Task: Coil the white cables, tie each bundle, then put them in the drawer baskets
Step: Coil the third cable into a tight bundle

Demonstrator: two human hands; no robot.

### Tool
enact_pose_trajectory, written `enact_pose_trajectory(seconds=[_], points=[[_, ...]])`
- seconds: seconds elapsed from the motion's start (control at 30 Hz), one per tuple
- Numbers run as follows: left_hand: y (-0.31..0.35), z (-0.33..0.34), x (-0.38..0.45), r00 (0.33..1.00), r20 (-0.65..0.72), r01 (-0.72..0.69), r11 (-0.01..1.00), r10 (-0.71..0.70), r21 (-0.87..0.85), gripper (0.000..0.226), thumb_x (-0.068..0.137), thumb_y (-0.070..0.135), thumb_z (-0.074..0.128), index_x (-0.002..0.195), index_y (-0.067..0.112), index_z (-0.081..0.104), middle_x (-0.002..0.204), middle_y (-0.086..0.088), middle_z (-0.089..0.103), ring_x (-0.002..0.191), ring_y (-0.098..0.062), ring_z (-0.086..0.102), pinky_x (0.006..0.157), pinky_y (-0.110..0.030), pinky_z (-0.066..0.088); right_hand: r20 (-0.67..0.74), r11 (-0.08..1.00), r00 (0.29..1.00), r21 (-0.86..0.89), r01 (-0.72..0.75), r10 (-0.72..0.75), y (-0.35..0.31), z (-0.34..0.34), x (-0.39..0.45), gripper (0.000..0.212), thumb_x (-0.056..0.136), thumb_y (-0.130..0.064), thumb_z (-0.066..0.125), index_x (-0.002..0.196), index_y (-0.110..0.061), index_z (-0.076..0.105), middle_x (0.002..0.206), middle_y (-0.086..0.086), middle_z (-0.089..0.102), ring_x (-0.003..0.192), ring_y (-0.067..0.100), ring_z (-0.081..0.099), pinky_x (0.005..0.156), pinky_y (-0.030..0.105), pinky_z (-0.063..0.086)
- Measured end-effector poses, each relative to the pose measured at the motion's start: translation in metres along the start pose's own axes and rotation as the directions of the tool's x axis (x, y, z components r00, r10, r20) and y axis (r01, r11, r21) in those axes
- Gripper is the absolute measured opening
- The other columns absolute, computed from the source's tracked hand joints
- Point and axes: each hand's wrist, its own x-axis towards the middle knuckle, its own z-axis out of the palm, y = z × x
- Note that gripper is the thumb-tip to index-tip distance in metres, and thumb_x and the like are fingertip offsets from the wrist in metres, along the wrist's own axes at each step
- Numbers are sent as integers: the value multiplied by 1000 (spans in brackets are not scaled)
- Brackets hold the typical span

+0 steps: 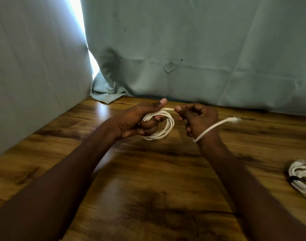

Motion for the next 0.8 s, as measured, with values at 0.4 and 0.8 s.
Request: enact_pose_trajectory(seconds=[0.4, 0.8], points=[[-7, -12, 17, 847, -529, -222, 873, -48, -435, 48, 109, 42, 38, 71, 14, 46, 37, 1, 27, 36, -16, 37, 43, -21, 37, 453, 681, 803, -446, 581, -388, 27, 28, -23, 37, 81, 8, 62, 104, -20, 70, 118, -7, 55, 103, 6, 58, 80, 25, 52], [-10, -8, 21, 749, -657, -290, 853, -80, -435, 55, 109, 52, 28, 122, 3, 50, 67, -19, 71, 58, -28, 73, 49, -31, 59, 269, 704, 896, -554, 443, -352, 19, 40, -37, 12, 103, -26, 62, 114, -22, 63, 103, -4, 71, 93, 12, 65, 72, 27, 47]])
